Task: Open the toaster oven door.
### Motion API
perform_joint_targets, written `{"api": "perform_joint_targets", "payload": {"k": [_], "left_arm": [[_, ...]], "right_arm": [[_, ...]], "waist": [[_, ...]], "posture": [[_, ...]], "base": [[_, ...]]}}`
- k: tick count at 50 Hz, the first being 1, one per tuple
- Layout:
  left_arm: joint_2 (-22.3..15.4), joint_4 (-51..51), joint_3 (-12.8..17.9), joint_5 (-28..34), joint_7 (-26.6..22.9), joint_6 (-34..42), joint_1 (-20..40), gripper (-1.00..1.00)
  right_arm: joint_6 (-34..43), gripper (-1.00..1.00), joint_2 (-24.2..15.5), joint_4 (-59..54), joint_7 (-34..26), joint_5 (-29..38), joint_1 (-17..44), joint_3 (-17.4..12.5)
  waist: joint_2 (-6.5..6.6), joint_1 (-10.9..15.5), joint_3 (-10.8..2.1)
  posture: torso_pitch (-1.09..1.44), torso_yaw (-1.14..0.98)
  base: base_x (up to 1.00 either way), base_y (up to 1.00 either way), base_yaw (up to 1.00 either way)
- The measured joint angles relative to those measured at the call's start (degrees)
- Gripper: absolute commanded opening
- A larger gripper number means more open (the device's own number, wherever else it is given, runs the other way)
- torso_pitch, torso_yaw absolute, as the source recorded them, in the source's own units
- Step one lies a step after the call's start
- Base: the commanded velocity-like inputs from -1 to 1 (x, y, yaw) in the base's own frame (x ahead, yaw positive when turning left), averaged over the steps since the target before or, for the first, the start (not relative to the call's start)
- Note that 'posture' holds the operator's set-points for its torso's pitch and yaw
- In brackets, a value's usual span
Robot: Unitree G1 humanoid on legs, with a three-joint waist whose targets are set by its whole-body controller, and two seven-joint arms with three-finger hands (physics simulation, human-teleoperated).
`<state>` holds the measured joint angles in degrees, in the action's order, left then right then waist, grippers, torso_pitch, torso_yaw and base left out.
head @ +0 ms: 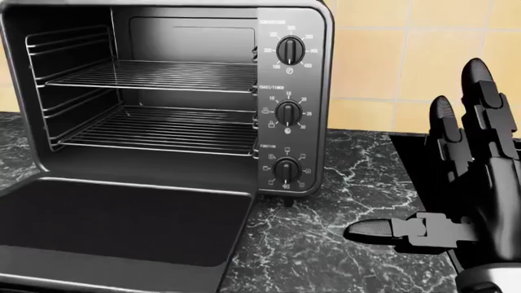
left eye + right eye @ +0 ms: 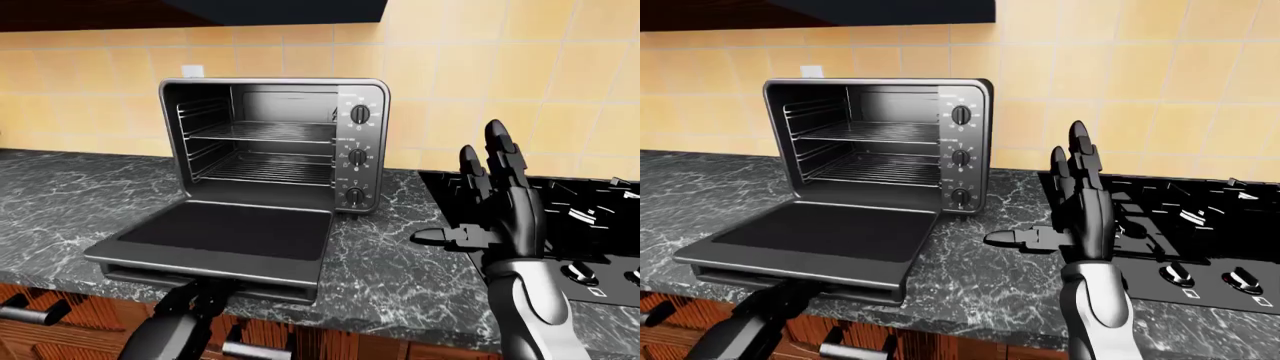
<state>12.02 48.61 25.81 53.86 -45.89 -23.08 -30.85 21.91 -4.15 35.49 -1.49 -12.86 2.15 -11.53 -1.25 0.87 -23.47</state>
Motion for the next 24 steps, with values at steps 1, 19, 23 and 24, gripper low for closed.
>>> {"api": "perform_joint_targets", "payload": {"k": [1, 19, 23, 24], "left_arm": [[0.2, -0.8, 0.2, 0.2, -0.1, -0.8, -0.2, 0.77], [1.9, -9.2, 1.6, 3.8, 6.7, -9.7, -2.3, 1.00], [2.5, -10.5, 2.8, 4.3, 9.3, -12.8, -2.9, 1.00], [2.6, -10.7, 3.1, 4.3, 9.6, -13.5, -3.0, 1.00]], "right_arm": [[-0.1, 1.00, 0.0, 0.0, 0.0, 0.0, 0.0, 0.0], [0.0, 1.00, -0.1, -0.1, 0.1, 0.1, 0.2, 0.0], [0.1, 1.00, -0.1, 0.1, 0.1, 0.0, 0.3, -0.1], [0.1, 1.00, -0.1, 0.1, 0.1, 0.0, 0.3, -0.1]], "waist": [[-0.03, 0.0, 0.04], [0.83, -0.5, 0.08], [1.05, -0.7, -0.07], [1.10, -0.7, -0.11]], "posture": [[-0.59, 0.00], [-0.59, 0.00], [-0.59, 0.00], [-0.59, 0.00]], "base": [[0.00, 0.00, 0.00], [0.00, 0.00, 0.00], [0.00, 0.00, 0.00], [0.00, 0.00, 0.00]]}}
